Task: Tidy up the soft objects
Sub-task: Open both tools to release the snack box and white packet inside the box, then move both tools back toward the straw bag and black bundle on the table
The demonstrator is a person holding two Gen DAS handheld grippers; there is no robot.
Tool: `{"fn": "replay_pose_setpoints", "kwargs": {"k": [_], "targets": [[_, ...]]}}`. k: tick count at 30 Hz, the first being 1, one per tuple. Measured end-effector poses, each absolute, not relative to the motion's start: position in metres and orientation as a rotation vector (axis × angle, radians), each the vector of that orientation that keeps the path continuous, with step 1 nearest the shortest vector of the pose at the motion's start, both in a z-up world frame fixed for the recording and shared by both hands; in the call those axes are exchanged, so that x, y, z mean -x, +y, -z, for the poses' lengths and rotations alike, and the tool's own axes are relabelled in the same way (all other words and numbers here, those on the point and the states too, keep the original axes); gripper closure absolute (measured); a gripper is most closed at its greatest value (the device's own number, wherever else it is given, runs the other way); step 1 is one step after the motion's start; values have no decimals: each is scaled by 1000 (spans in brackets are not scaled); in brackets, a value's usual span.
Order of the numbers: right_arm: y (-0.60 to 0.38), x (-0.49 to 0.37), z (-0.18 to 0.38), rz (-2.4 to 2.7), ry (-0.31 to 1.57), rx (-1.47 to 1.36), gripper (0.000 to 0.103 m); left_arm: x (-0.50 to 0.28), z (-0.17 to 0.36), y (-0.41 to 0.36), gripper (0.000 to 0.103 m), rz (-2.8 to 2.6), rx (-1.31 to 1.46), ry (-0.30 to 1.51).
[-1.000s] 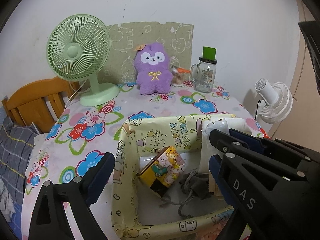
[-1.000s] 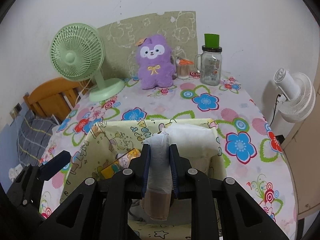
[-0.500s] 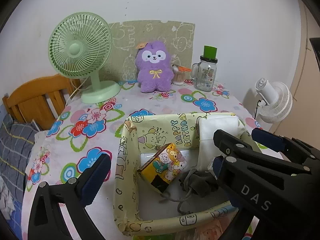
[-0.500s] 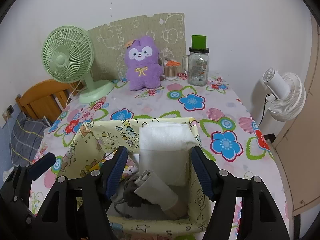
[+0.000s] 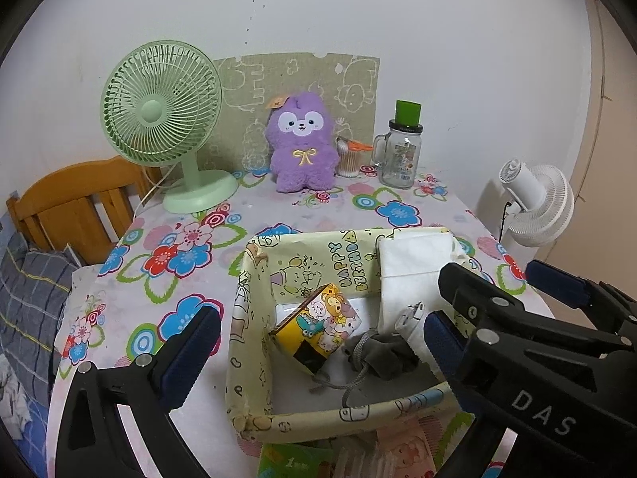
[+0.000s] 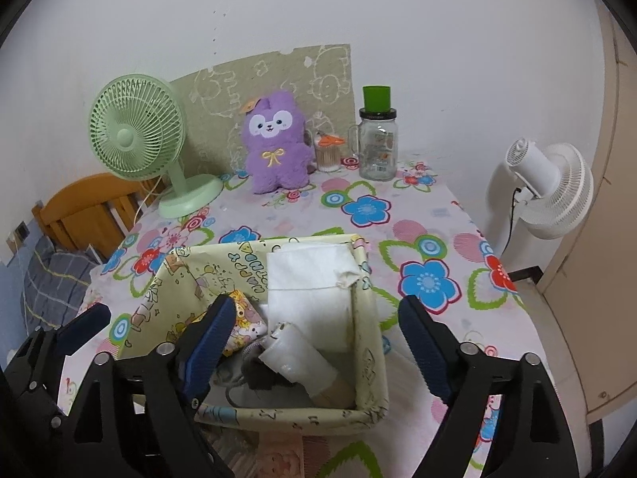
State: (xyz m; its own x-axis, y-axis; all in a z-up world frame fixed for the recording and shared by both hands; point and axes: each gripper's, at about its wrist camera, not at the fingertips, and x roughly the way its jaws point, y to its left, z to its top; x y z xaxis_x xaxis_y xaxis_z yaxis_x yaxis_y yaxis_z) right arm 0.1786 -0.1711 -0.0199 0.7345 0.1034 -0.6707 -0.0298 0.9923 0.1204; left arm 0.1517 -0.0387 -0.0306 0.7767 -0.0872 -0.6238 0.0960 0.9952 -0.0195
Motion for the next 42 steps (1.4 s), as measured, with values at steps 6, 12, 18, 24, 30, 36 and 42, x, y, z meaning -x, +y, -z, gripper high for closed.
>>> {"fn": "replay_pose_setpoints", "kwargs": {"k": [6,12,18,24,30,36,42], "targets": [[-175,-165,13,-59,715,-103,11,-142,27,-42,0,108,-11,664],[-175,-152,9,-60,700,-99,11,-132,25,-43,0,118,0,661],[-174,-139,4,-69,685,-95,11,-122,23,-43,0,128,13,656],[-172,-128,1,-79,674,-94,11,-112,21,-42,0,125,18,648],[-169,-118,-1,-92,663,-90,11,-102,21,-42,0,124,20,638],[-165,-108,-1,-103,657,-85,11,-92,21,-42,1,109,25,620],[-165,-97,-2,-94,636,-94,11,-81,24,-36,1,94,54,602]]}}
